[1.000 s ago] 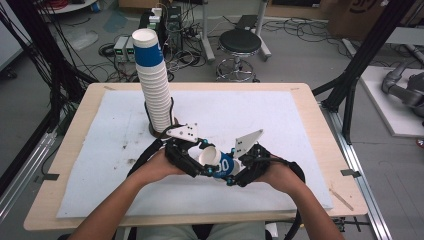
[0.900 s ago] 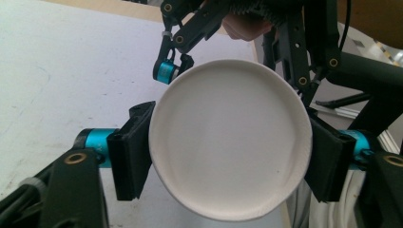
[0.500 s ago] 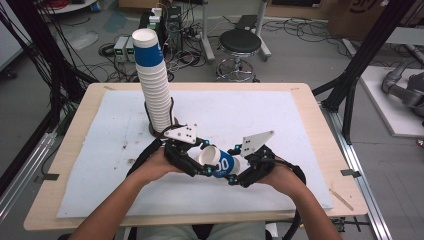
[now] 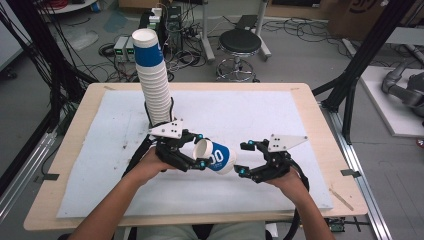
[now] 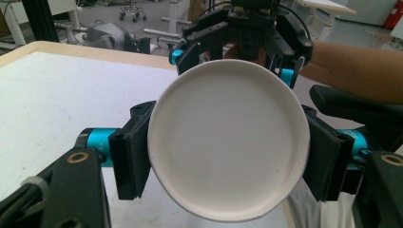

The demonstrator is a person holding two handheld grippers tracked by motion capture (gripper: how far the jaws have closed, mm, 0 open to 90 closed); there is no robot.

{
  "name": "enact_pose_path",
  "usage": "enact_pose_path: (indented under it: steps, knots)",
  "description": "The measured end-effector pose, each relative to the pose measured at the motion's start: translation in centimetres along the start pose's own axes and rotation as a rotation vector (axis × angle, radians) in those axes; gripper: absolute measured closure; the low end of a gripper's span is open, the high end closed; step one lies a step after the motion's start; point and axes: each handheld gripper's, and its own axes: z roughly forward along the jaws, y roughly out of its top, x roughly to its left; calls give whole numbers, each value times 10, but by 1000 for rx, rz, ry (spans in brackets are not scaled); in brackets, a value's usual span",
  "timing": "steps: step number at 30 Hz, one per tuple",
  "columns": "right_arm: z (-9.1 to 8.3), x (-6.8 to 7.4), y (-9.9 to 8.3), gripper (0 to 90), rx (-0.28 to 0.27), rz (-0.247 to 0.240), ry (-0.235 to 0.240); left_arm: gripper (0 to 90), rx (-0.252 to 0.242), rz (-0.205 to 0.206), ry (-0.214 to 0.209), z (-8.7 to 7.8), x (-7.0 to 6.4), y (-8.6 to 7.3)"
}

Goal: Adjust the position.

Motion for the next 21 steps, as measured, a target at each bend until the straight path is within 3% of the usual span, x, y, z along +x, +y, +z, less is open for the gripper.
enact_pose_path:
  steps: [7, 15, 16, 21]
  knots:
    - [1, 0, -12, 202, -16, 26, 30, 295, -27, 3, -19, 0, -1, -2]
    - [6, 1, -16, 202, -4, 40, 77, 295, -60, -3, -43, 0, -4, -4]
    - [8, 2, -16, 197, -4, 45, 99, 295, -66, -4, -45, 0, -5, -4]
    - [11, 3, -16, 181, -26, 45, 127, 296, -107, -12, -67, 1, -6, -5]
